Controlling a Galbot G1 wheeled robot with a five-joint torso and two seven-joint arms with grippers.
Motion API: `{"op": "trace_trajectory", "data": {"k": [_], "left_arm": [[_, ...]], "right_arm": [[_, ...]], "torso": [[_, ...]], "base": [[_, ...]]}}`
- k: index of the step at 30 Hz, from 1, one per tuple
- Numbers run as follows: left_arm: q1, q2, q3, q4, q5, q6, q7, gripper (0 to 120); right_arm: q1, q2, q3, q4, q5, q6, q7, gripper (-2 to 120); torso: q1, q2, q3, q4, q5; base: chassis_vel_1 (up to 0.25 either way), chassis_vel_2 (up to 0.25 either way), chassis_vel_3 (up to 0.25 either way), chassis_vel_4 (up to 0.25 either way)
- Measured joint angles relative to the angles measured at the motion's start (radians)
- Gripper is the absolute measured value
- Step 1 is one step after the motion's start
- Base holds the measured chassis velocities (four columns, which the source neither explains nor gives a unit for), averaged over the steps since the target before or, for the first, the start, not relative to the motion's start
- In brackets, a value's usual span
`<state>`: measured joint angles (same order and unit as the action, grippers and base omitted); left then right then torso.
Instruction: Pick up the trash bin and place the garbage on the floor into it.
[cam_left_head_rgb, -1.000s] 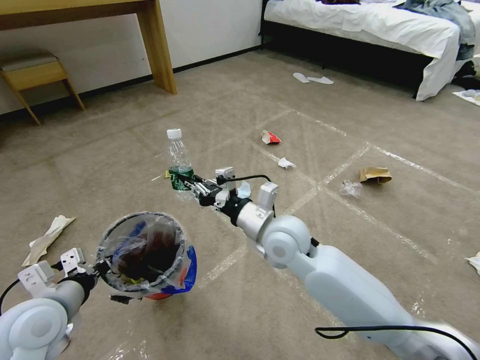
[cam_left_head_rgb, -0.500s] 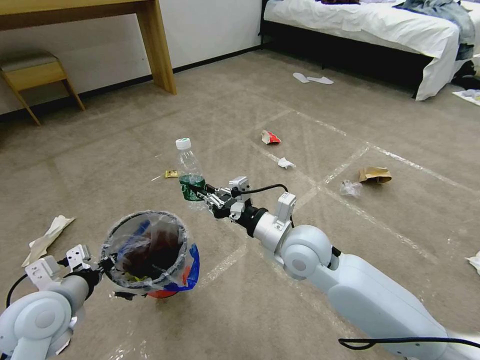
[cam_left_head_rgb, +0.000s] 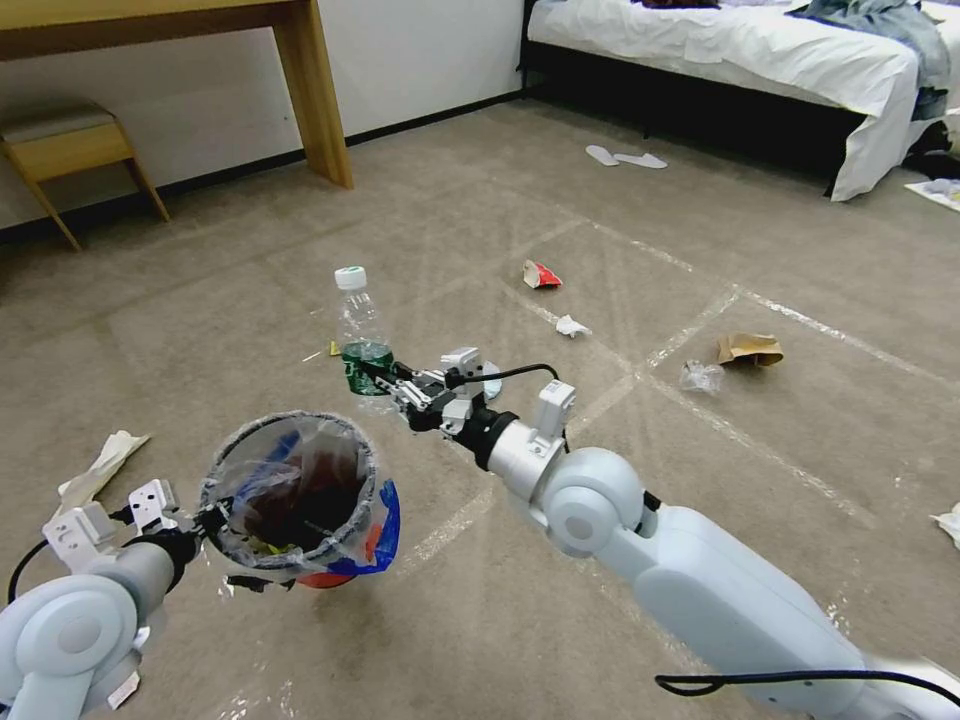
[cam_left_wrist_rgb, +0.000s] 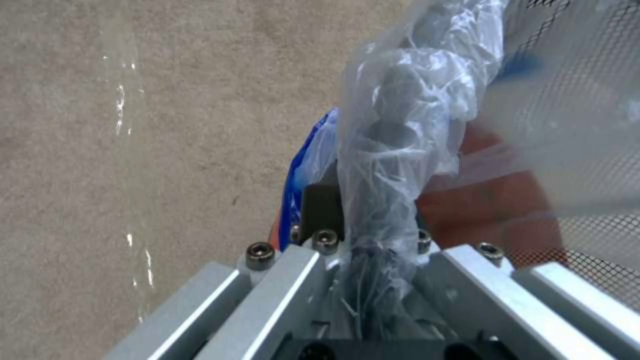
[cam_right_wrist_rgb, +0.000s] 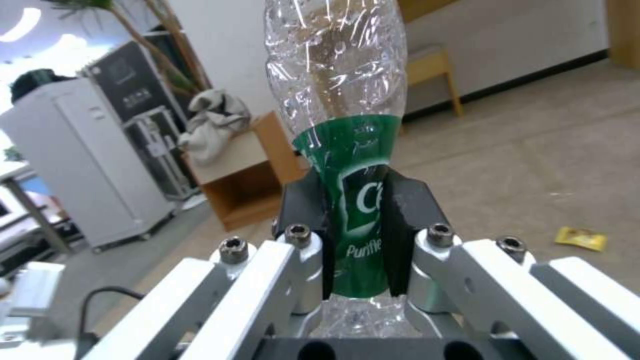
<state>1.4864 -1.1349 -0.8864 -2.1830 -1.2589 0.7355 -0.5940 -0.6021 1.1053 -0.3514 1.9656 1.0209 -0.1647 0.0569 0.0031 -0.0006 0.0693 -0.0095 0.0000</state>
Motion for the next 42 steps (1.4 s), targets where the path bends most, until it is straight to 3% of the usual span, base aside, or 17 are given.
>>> {"op": "trace_trajectory", "data": {"k": [23, 42], "left_arm": [[0.007, 0.002, -0.015, -0.022, -0.009, 0.0, -0.006, 1], [0.015, -0.011, -0.017, -0.038, -0.009, 0.0, -0.004, 1]], "right_arm": [[0.036, 0.005, -0.207, -0.019, -0.011, 0.01, 0.0, 13], [0.068, 0.103, -0.293, -0.149, -0.049, 0.022, 0.012, 13]], "torso": [[0.0, 0.0, 0.0, -0.0001, 0.0], [0.0, 0.0, 0.0, -0.0001, 0.0]], "base": [[0.0, 0.0, 0.0, 0.0], [0.0, 0.0, 0.0, 0.0]]}}
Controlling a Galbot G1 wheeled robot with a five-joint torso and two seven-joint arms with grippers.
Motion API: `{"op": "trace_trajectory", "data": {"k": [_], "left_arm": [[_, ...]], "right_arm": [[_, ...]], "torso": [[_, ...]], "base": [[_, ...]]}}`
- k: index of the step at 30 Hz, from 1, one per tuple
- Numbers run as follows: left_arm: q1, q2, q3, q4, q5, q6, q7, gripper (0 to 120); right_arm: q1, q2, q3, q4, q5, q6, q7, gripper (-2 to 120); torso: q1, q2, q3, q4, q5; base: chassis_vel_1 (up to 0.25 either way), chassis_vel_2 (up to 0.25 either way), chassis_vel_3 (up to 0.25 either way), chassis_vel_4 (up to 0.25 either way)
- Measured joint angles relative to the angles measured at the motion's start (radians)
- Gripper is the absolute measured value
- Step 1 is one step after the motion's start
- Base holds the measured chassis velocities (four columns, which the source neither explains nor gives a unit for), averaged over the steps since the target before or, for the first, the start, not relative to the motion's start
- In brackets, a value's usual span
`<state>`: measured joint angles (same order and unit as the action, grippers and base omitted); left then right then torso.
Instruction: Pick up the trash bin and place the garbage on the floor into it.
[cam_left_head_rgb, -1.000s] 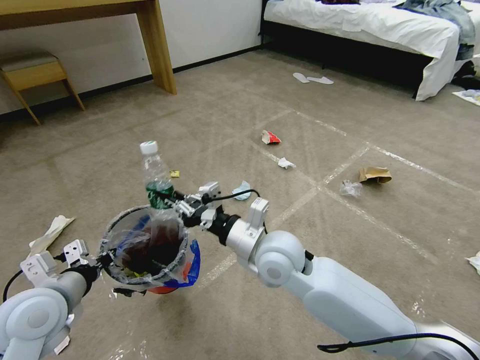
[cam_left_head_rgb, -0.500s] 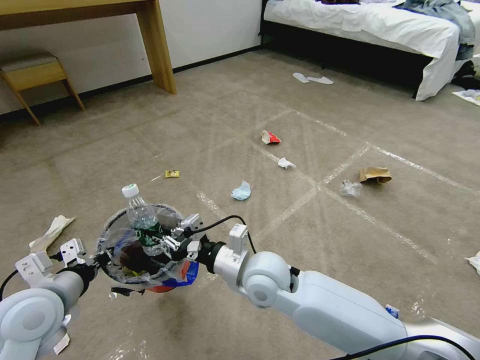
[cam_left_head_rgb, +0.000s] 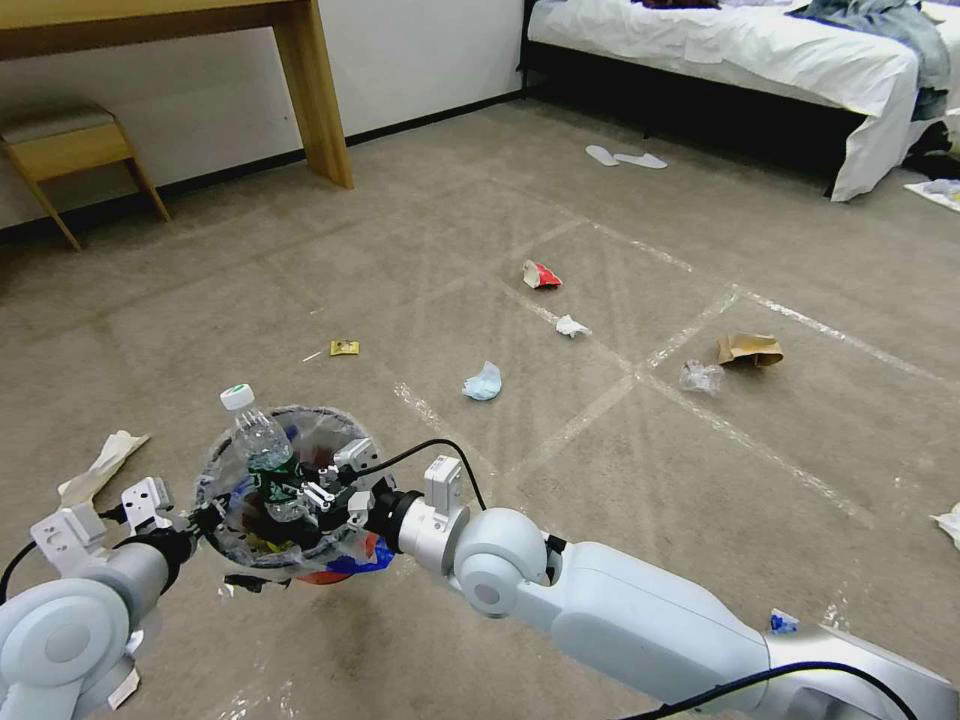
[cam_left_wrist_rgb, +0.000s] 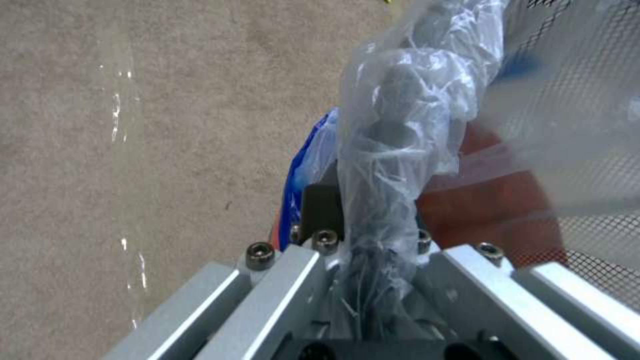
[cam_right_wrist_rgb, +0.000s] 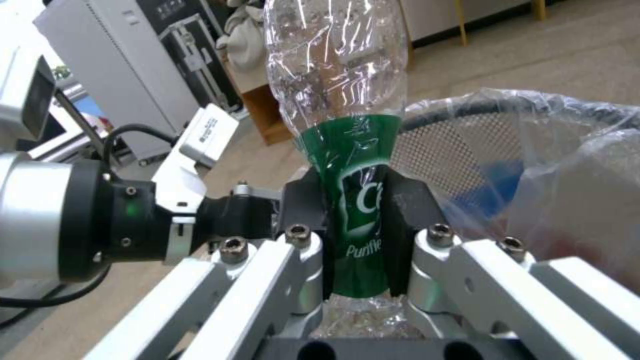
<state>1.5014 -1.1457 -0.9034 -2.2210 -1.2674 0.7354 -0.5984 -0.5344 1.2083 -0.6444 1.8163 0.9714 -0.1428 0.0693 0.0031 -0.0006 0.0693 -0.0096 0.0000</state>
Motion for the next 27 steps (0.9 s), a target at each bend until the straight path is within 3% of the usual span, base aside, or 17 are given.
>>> {"op": "trace_trajectory", "data": {"k": [12, 23, 27], "left_arm": [[0.017, -0.006, -0.007, -0.019, 0.005, 0.0, 0.004, 1], [0.024, -0.012, -0.01, -0.029, 0.011, 0.0, 0.004, 1], [0.026, -0.015, -0.01, -0.032, 0.011, 0.0, 0.004, 1]], "right_arm": [[0.0, 0.01, -0.011, -0.013, -0.01, 0.005, 0.009, 13], [-0.019, -0.049, -0.006, -0.009, -0.039, 0.021, 0.009, 13], [-0.026, -0.062, -0.004, -0.009, -0.046, 0.023, 0.008, 19]], "torso": [[0.0, 0.0, 0.0, 0.0001, 0.0001], [0.0, 0.0, 0.0, 0.0, 0.0002], [0.0, 0.0, 0.0, 0.0, 0.0001]], "base": [[0.0, 0.0, 0.0, 0.0], [0.0, 0.0, 0.0, 0.0], [0.0, 0.0, 0.0, 0.0]]}}
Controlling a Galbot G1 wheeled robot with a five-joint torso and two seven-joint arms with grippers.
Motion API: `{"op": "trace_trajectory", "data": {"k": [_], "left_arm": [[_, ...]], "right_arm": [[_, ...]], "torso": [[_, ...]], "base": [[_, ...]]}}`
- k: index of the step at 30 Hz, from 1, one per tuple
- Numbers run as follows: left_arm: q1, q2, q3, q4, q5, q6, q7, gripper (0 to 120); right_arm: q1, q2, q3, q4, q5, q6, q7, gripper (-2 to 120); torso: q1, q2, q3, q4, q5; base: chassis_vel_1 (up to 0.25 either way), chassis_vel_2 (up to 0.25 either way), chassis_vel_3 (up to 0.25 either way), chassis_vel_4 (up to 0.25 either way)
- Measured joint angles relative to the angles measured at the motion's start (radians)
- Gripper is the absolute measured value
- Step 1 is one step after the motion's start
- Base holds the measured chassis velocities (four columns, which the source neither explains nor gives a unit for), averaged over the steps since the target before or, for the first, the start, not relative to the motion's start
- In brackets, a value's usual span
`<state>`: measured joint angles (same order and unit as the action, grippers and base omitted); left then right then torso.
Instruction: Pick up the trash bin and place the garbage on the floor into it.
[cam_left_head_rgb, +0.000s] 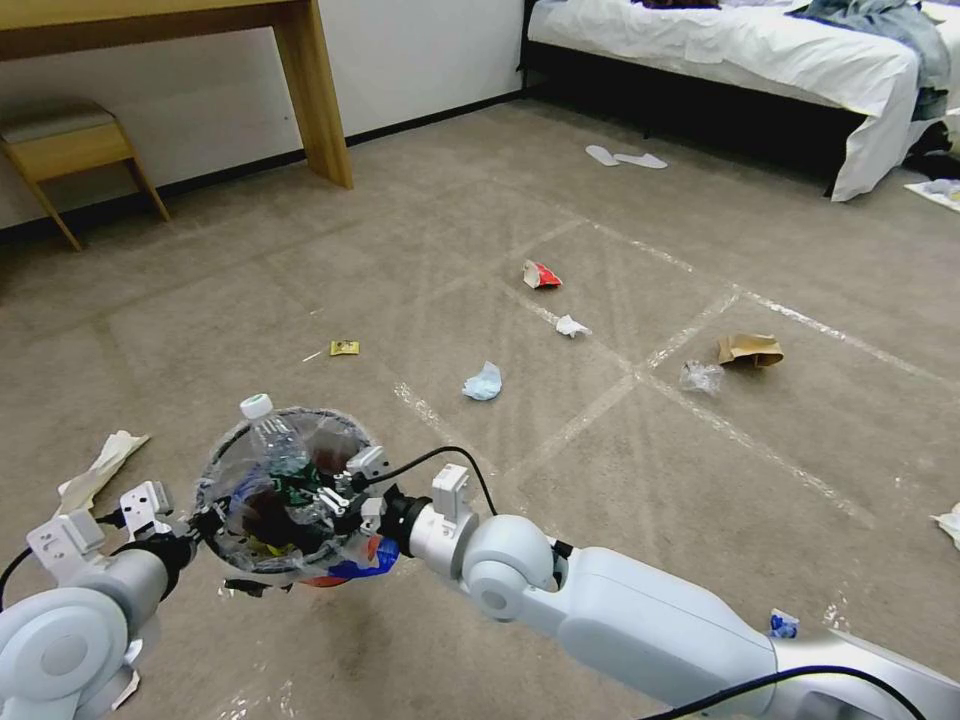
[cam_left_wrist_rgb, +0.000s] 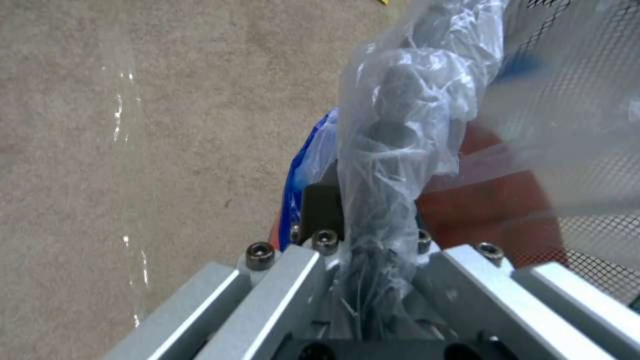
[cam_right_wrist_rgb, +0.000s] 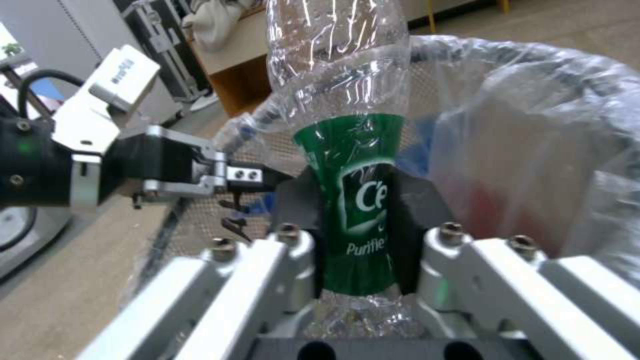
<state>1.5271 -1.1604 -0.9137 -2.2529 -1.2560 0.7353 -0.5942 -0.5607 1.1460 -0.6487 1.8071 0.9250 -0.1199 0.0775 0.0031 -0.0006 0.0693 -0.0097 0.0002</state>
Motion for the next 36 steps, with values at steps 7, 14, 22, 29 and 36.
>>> {"op": "trace_trajectory", "data": {"k": [7, 14, 22, 29, 36], "left_arm": [[0.009, -0.008, -0.005, -0.008, 0.005, 0.0, 0.0, 1], [0.018, -0.015, -0.009, -0.017, 0.01, 0.0, 0.001, 1], [0.025, -0.017, -0.014, -0.025, 0.01, 0.0, 0.002, 1], [0.029, -0.019, -0.018, -0.028, 0.012, 0.0, 0.004, 1], [0.027, -0.018, -0.023, -0.028, 0.011, 0.0, 0.006, 1]], "right_arm": [[-0.01, -0.016, 0.005, -0.004, -0.014, 0.008, -0.003, 55], [-0.014, -0.019, 0.006, -0.001, -0.019, 0.01, -0.005, 82], [-0.014, -0.012, 0.006, 0.0, -0.021, 0.012, -0.005, 99], [-0.013, -0.002, 0.009, 0.0, -0.021, 0.014, -0.005, 100], [-0.01, 0.028, 0.054, 0.027, 0.0, 0.028, -0.005, 100]], "torso": [[0.0, 0.0, 0.0, 0.0, 0.0], [0.0, 0.0, 0.0, 0.0001, 0.0], [0.0, 0.0, 0.0, 0.0001, 0.0], [0.0, 0.0, 0.0, 0.0001, -0.0001], [0.0, 0.0, 0.0, 0.0, -0.0001]], "base": [[0.0, 0.0, 0.0, 0.0], [0.0, 0.0, 0.0, 0.0], [0.0, 0.0, 0.0, 0.0], [0.0, 0.0, 0.0, 0.0], [0.0, 0.0, 0.0, 0.0]]}}
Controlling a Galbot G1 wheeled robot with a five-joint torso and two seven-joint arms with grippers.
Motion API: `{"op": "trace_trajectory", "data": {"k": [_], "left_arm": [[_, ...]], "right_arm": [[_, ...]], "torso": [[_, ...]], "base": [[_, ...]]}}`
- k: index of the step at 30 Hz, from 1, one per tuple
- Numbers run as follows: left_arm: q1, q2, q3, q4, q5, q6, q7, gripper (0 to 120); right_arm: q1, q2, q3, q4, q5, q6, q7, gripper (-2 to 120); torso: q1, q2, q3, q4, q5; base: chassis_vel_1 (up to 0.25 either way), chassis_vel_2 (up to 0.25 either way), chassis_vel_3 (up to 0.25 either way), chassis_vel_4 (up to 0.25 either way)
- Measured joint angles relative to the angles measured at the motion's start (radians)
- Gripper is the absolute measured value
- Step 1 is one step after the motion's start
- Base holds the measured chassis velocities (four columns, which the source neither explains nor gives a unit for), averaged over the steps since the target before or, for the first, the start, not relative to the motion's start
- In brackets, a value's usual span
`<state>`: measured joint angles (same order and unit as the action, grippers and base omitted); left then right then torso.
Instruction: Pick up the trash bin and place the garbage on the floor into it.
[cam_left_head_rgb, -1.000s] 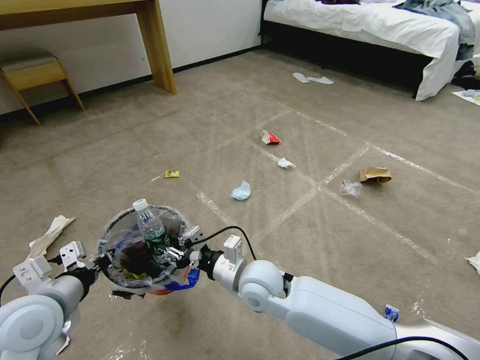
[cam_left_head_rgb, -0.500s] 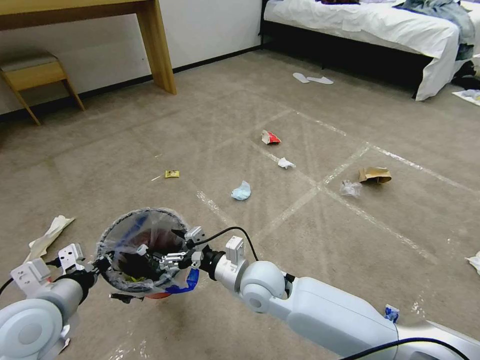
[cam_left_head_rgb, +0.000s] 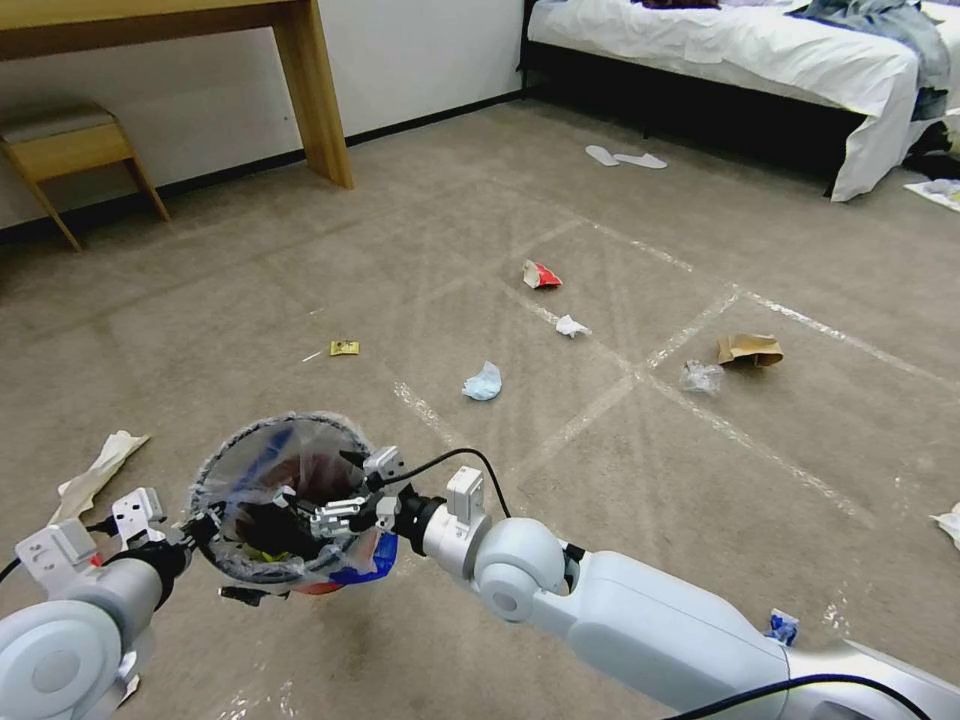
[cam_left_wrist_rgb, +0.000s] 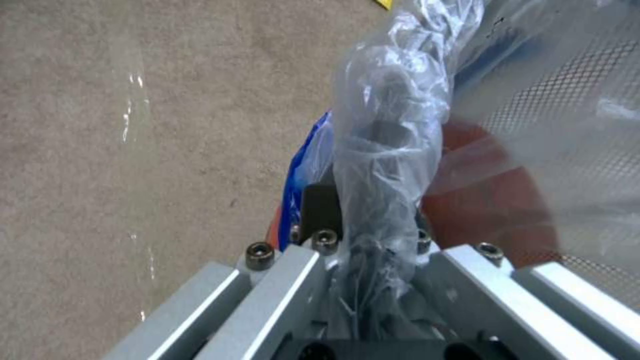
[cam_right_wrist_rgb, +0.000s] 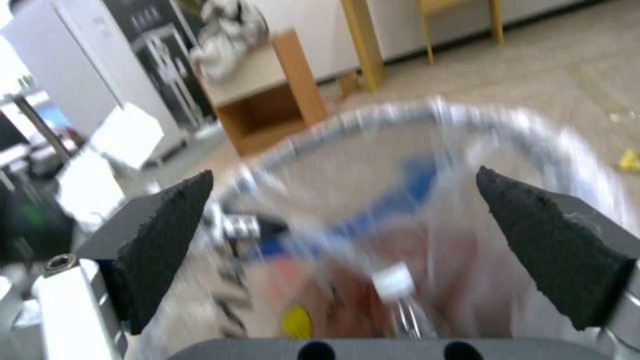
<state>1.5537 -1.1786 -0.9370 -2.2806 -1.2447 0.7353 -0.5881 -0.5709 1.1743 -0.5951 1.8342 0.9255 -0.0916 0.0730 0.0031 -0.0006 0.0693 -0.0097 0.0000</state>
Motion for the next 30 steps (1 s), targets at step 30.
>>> {"op": "trace_trajectory", "data": {"k": [30], "left_arm": [[-0.002, -0.003, -0.012, 0.017, 0.021, 0.0, 0.019, 1]], "right_arm": [[-0.146, 0.014, 0.593, 0.097, -0.004, 0.204, -0.267, 100]], "torso": [[0.0, 0.0, 0.0, 0.0, 0.0003]], "base": [[0.0, 0.0, 0.0, 0.0]]}}
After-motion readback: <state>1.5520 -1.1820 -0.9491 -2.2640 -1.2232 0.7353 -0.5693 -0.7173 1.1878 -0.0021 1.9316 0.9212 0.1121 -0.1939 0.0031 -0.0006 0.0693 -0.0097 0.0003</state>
